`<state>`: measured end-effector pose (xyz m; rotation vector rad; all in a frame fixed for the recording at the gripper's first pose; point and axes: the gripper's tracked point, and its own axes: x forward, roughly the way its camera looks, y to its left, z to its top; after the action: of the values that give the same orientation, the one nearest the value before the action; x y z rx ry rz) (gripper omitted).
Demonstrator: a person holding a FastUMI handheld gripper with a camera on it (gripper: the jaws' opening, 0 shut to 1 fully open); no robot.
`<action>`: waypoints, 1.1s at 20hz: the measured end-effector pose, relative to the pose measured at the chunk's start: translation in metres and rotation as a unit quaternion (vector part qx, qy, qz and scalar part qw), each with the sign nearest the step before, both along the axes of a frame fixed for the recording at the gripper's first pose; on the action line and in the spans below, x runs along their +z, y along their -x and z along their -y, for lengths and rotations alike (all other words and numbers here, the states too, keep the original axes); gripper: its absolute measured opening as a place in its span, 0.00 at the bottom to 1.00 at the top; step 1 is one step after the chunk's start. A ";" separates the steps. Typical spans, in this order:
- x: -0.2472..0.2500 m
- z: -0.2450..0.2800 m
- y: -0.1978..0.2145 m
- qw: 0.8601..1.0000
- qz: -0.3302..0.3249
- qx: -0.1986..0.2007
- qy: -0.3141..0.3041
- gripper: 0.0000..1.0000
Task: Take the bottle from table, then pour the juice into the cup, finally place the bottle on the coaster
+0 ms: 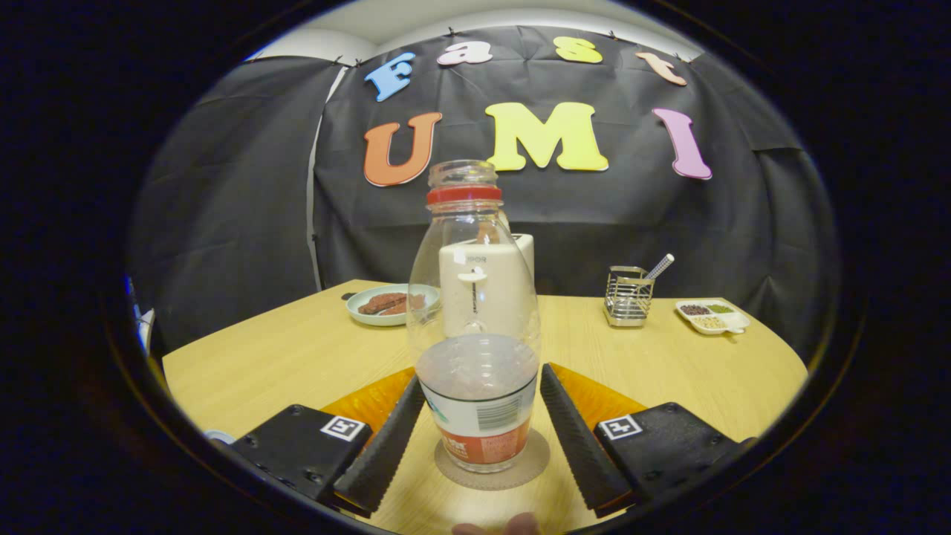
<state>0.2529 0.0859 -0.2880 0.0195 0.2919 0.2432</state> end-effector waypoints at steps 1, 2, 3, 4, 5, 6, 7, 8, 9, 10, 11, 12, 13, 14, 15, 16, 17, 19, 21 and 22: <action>0.003 0.002 -0.001 1.000 0.003 -0.004 0.001 0.99; 0.005 0.002 0.000 1.000 0.007 -0.006 0.003 1.00; 0.009 0.003 0.001 1.000 0.010 -0.010 0.004 1.00; 0.013 0.003 0.004 1.000 0.014 -0.013 0.002 1.00; 0.018 0.003 0.006 1.000 0.018 -0.016 0.001 1.00; 0.020 0.004 0.008 1.000 0.018 -0.020 0.002 1.00; 0.026 0.002 0.010 1.000 0.022 -0.021 0.002 1.00; 0.030 0.001 0.014 0.999 0.025 -0.023 0.004 1.00; 0.037 0.000 0.016 0.999 0.030 -0.025 0.004 1.00; 0.044 -0.001 0.021 0.999 0.033 -0.026 0.002 1.00; 0.051 -0.002 0.026 0.999 0.035 -0.028 -0.001 1.00; 0.058 0.000 0.032 0.999 0.036 -0.031 -0.007 1.00; 0.068 0.004 0.037 0.998 0.039 -0.038 -0.014 1.00; 0.080 0.009 0.046 0.998 0.046 -0.046 -0.020 1.00; 0.091 0.017 0.052 0.997 0.052 -0.060 -0.024 1.00; 0.104 0.026 0.062 0.995 0.058 -0.074 -0.024 1.00; 0.117 0.032 0.072 0.994 0.068 -0.084 -0.024 1.00; 0.146 0.046 0.093 0.990 0.089 -0.105 -0.008 1.00; 0.164 0.056 0.119 0.988 0.094 -0.120 0.002 1.00; 0.172 0.058 0.134 0.988 0.095 -0.124 0.006 1.00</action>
<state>0.1187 0.0276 -0.1159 0.0205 0.0990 -0.0047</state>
